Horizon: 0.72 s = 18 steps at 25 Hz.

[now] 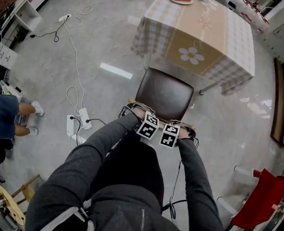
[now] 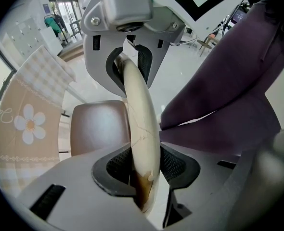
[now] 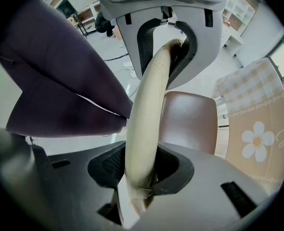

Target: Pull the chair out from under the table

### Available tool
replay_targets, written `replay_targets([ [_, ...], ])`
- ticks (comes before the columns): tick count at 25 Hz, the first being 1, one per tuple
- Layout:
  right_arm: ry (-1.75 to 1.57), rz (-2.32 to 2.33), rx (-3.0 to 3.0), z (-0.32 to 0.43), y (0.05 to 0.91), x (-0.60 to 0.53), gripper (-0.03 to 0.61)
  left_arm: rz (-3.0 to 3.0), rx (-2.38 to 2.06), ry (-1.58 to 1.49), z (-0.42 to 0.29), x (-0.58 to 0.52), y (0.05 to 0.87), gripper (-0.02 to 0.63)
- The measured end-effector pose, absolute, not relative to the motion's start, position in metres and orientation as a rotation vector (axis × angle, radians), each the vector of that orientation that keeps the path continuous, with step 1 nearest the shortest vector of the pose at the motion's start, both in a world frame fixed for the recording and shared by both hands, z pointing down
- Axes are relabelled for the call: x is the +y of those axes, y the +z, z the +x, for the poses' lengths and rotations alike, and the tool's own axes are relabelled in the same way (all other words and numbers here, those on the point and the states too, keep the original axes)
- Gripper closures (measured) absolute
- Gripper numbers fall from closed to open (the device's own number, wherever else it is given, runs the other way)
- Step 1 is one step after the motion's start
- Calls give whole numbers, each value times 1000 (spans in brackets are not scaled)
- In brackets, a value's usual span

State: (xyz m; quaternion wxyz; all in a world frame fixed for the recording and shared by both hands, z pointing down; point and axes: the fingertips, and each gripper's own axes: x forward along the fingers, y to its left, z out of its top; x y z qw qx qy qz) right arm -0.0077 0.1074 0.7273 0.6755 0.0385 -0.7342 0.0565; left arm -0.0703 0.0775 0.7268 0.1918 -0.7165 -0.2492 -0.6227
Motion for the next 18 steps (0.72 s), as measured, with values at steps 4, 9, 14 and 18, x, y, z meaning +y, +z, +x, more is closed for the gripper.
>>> replay_targets([
  [4, 130, 86, -1655, -11, 728, 116, 453, -2010, -694, -1752, -73, 86, 728, 471],
  [9, 122, 87, -1661, -12, 727, 118, 453, -2007, -667, -1758, -74, 88, 727, 469],
  [14, 115, 96, -1661, -12, 727, 118, 453, -1996, -621, -1761, -74, 88, 727, 469],
  [18, 126, 90, -1670, -13, 728, 120, 453, -2007, -579, -1757, -75, 89, 728, 468],
])
